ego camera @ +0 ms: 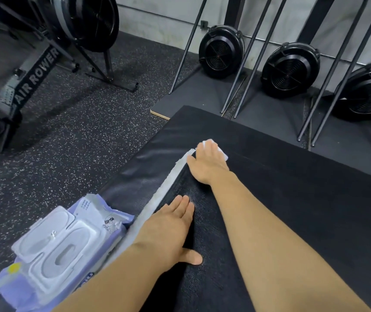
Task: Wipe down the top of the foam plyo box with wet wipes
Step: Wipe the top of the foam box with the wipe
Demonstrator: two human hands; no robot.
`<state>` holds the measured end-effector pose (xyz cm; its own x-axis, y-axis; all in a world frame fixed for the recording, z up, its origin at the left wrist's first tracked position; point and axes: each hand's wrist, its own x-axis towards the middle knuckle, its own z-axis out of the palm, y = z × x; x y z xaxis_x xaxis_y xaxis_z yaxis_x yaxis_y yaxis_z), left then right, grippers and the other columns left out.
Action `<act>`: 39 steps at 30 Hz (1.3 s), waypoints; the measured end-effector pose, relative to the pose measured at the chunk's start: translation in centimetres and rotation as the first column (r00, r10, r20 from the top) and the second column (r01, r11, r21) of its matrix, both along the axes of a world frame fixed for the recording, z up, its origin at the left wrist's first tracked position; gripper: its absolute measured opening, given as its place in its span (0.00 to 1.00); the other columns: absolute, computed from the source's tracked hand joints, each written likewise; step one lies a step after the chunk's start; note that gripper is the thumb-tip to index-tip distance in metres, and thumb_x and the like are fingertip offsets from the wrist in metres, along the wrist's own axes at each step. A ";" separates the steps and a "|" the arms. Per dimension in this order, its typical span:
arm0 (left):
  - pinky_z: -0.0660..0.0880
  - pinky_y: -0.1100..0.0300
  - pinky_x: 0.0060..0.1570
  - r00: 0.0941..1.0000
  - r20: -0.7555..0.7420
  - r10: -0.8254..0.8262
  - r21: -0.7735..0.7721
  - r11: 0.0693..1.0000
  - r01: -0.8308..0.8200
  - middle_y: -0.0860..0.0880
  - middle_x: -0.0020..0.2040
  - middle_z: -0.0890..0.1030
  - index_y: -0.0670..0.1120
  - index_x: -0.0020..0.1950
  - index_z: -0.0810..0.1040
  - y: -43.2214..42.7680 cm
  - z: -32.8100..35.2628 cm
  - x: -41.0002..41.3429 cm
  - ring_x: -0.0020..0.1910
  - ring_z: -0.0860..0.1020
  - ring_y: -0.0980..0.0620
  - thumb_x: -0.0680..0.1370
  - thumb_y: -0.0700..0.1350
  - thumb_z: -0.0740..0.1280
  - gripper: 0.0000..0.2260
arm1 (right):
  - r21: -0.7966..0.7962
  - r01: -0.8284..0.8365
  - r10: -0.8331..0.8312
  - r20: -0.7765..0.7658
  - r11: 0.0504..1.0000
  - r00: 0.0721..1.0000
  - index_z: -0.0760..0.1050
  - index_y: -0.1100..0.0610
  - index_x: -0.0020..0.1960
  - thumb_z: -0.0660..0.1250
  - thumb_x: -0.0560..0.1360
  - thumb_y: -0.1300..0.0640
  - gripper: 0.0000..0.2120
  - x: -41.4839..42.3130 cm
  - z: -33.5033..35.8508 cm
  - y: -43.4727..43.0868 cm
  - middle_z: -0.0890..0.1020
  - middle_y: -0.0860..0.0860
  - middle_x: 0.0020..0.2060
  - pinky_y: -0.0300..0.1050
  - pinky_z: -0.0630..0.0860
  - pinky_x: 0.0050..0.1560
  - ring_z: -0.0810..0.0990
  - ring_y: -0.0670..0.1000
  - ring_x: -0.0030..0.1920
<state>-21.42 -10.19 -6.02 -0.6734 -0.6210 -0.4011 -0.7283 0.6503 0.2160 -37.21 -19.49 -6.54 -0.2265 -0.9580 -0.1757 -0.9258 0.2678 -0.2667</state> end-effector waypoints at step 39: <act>0.39 0.61 0.74 0.997 0.081 0.008 -0.030 1.000 -0.006 0.47 0.79 0.36 0.43 0.78 0.37 0.5 0.9 -0.7 0.77 0.36 0.52 0.73 0.67 0.64 0.50 | 0.088 0.278 -0.279 -0.008 0.956 0.960 0.48 0.51 0.77 0.48 0.83 0.47 0.25 -14.7 -0.1 16.0 0.51 0.46 0.73 0.48 0.53 0.75 0.51 0.49 0.74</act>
